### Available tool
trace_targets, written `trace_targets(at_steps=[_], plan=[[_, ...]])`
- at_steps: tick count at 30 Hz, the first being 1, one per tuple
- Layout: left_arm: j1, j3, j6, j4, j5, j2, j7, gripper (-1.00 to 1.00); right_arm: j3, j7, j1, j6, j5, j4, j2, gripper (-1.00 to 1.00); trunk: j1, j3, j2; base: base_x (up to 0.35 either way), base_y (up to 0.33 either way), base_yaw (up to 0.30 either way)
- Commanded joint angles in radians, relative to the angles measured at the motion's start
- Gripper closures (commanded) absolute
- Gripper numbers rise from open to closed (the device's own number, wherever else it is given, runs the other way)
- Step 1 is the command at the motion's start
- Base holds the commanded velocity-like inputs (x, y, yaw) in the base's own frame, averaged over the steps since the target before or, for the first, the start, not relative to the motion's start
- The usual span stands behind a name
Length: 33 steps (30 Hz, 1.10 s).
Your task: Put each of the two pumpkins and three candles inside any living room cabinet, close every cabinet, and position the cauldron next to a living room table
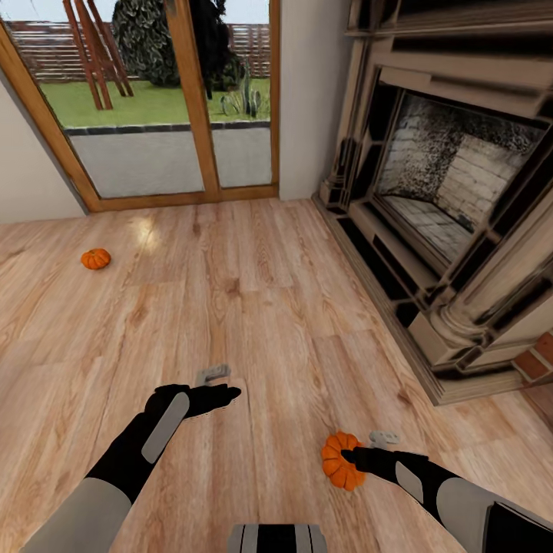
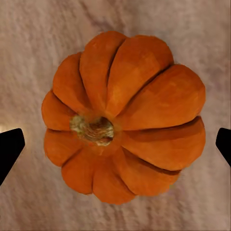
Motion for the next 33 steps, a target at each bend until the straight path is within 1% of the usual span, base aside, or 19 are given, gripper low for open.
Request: trace_targets(at_steps=[1, 5, 15, 33], plan=[[-0.001, -0.003, 0.001, -0.001, 0.010, 0.001, 0.010, -1.00, 0.007, 0.002, -0.001, 0.004, -0.010, -0.001, -0.001, -1.00, 0.000, -0.001, 0.000, 0.319, 0.000, 0.000], [-0.001, -0.004, 0.001, -0.001, 0.009, 0.001, 0.010, -1.00, 0.007, 0.002, -0.001, 0.004, -0.010, -0.001, -0.001, -1.00, 0.000, -0.001, 0.000, 0.213, 0.000, 0.000], [-0.001, -0.004, 0.001, -0.002, 0.009, 0.001, 0.008, -1.00, 0.007, 0.002, -0.001, 0.004, -0.009, -0.001, -0.001, -1.00, 0.000, -0.001, 0.000, 0.019, 0.000, 0.000], [-0.001, -0.004, 0.002, -0.002, 0.009, 0.001, 0.008, -1.00, 0.007, 0.003, -0.001, 0.003, -0.009, -0.001, -0.001, -1.00, 0.008, -0.070, -0.004, 0.000, 0.000, 0.000]])
